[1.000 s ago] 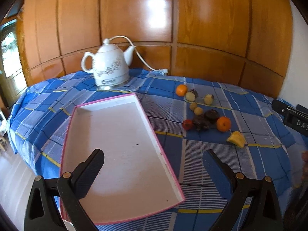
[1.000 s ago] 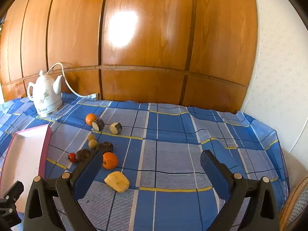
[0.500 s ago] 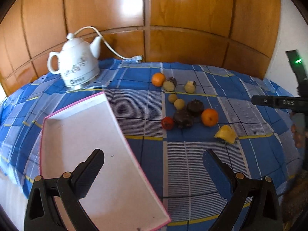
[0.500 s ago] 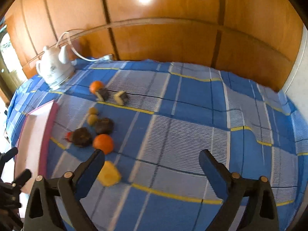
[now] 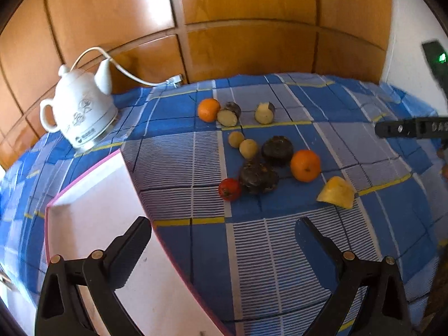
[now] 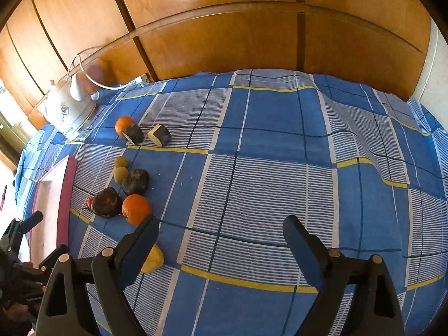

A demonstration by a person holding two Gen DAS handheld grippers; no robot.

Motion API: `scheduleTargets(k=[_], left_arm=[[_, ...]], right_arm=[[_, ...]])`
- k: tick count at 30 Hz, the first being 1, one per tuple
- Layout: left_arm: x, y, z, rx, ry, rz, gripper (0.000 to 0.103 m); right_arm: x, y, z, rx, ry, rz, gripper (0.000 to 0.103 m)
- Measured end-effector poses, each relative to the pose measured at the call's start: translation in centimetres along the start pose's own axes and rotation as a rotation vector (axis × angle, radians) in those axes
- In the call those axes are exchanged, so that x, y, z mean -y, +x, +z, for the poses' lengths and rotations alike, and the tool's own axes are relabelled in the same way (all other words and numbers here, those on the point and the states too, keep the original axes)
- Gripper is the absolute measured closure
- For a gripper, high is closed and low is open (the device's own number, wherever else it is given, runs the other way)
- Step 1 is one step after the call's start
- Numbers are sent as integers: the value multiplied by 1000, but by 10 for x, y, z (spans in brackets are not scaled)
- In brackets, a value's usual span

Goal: Organize fruits
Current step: 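Close the left gripper on the red cherry tomato and lift it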

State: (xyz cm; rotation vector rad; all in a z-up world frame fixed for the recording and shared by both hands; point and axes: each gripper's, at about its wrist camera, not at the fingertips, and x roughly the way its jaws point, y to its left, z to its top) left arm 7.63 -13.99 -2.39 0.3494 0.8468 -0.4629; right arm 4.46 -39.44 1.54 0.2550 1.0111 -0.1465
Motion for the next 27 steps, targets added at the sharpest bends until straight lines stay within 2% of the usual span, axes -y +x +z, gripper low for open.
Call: scheduleTargets(k=[3, 4, 5, 7, 10, 16, 19, 21, 24, 25, 26, 27], left_arm=[[1, 10, 4, -16, 41, -10, 1], [-1, 13, 6, -23, 50, -20, 7], [-2, 17, 7, -31, 55, -27, 21], [-7, 27, 12, -60, 65, -49, 33], [-14, 39, 18, -84, 76, -95, 33], [-16, 54, 28, -119, 161, -147, 33], [-11, 62, 30, -139, 207, -152, 34], [-7, 68, 32, -154, 222, -166, 39], [-2, 77, 34, -182, 224, -193, 60], [0, 80, 34, -191, 215, -198, 71], [-1, 82, 34, -191, 205, -202, 77], [-2, 81, 33, -186, 186, -216, 77]], right_arm=[[0, 0, 0, -1, -2, 3, 11], [-1, 0, 0, -3, -4, 4, 11], [-1, 0, 0, -5, -6, 3, 11], [-2, 1, 0, -9, -13, 0, 11], [-4, 3, 0, -18, -18, 4, 11], [-5, 3, 0, -19, -20, 14, 11], [-5, 2, 0, -17, -18, 18, 11], [-5, 2, 0, -18, -16, 19, 11], [-5, 2, 0, -16, -18, 20, 11], [-5, 2, 0, -18, -21, 20, 13], [-6, 3, 0, -20, -23, 19, 18], [-6, 3, 0, -21, -25, 18, 22]])
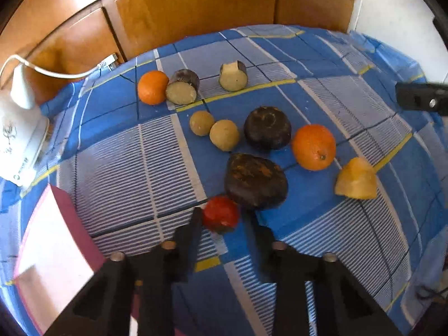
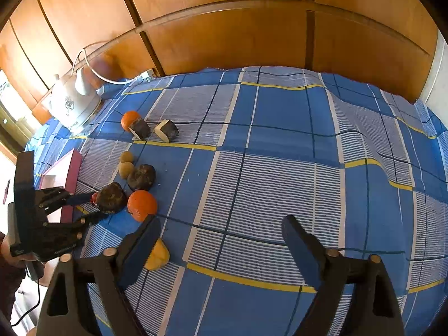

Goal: Organize fruits
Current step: 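Close the left gripper on the red cherry tomato and lift it, then carry the tomato over the tray and open the left gripper, then grasp the yellow fruit chunk with the right gripper and carry it over the tray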

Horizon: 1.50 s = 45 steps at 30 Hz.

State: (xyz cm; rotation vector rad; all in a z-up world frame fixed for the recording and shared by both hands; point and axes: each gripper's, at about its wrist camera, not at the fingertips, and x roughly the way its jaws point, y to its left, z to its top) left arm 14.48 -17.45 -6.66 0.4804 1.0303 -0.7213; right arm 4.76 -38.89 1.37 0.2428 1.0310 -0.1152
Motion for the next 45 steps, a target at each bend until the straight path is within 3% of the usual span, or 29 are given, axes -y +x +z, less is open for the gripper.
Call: scheduleTargets(k=[4, 8, 12, 17, 21, 26, 30, 33, 35, 45], left_arm=[[0, -9, -9, 30, -35, -20, 78], [-6, -33, -21, 85, -104, -47, 78], [-34, -72, -36, 176, -256, -53, 78], [-78, -99, -60, 232, -409, 57, 77], [-124, -99, -87, 189, -568, 175, 77], [-156, -92, -120, 156, -651, 262, 77], [-172, -89, -141, 140, -704, 307, 77], [-176, -91, -152, 147, -726, 329, 64], [-176, -96, -157, 165, -754, 339, 49], [-138, -137, -178, 254, -795, 423, 45]], right_arm=[[-2, 4, -1, -21, -16, 1, 36], [-13, 13, -4, -64, -55, 60, 37], [-33, 21, -10, -106, -134, 126, 37], [-64, 35, -23, -146, -263, 159, 37], [-80, 49, -32, -169, -340, 120, 37], [-89, 64, -33, -171, -379, 97, 37], [-98, 72, -40, -171, -442, 54, 61], [-95, 73, -38, -173, -424, 63, 62], [-93, 73, -36, -174, -412, 70, 63], [-96, 63, -38, -153, -428, 93, 68]])
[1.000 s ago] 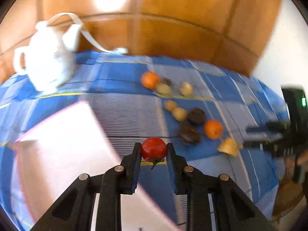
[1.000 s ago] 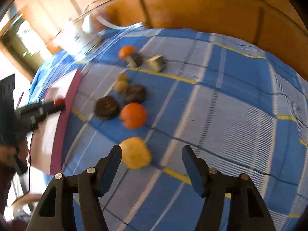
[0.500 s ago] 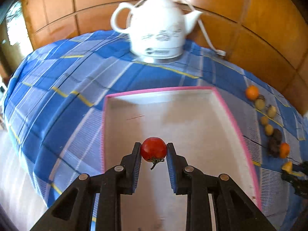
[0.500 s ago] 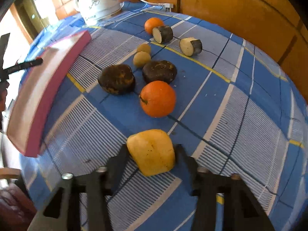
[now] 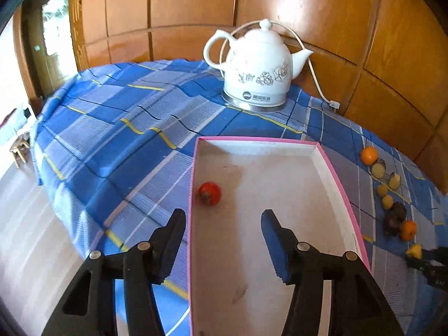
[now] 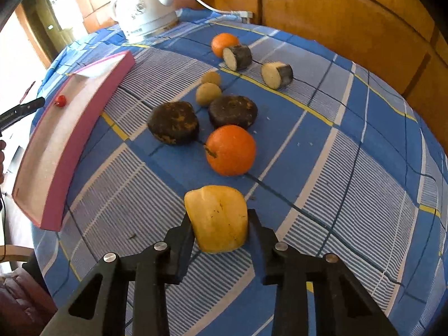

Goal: Organize fruits
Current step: 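Grasp the yellow fruit chunk with the right gripper and carry it over the tray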

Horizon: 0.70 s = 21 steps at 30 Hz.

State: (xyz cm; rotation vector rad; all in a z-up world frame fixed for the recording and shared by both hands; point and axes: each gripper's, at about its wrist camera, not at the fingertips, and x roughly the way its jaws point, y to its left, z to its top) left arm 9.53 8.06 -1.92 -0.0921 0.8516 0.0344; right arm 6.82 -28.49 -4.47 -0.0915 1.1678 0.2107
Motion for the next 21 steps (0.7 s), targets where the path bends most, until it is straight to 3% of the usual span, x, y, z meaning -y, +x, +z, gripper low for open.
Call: scheduleTargets(k=[12, 21], left_arm=[[13, -35, -35, 50, 23, -19, 39], [21, -46, -44, 76, 48, -23, 35]], right_arm=[[-33, -10, -4, 6, -35, 111, 68], [-104, -10, 26, 48, -52, 249, 68]])
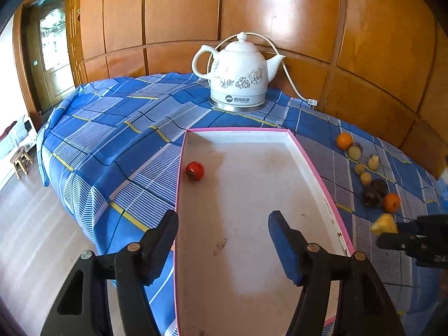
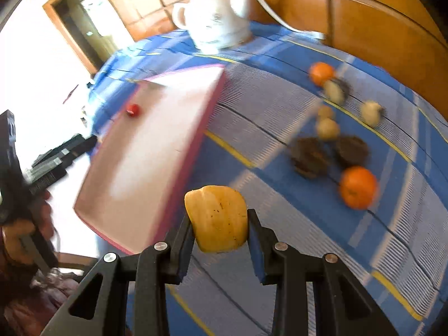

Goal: Organize fruits
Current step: 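Grasp the yellow fruit chunk with the right gripper and carry it over the tray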

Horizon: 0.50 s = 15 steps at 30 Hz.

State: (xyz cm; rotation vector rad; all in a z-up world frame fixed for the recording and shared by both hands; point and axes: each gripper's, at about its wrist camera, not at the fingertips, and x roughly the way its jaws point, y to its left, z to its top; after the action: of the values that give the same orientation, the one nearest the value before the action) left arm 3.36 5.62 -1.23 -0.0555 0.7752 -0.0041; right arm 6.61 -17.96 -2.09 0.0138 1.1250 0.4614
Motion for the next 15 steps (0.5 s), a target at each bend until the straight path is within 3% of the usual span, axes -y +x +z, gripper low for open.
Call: scheduleTargets(k=[7, 15], left_arm=[[-6, -11, -1, 37, -7, 22, 35], [-12, -19, -2, 65, -14, 32, 34]], right_arm=[[-44, 34, 34, 2, -24, 39, 68], [-64, 61, 62, -3, 3, 30, 66]])
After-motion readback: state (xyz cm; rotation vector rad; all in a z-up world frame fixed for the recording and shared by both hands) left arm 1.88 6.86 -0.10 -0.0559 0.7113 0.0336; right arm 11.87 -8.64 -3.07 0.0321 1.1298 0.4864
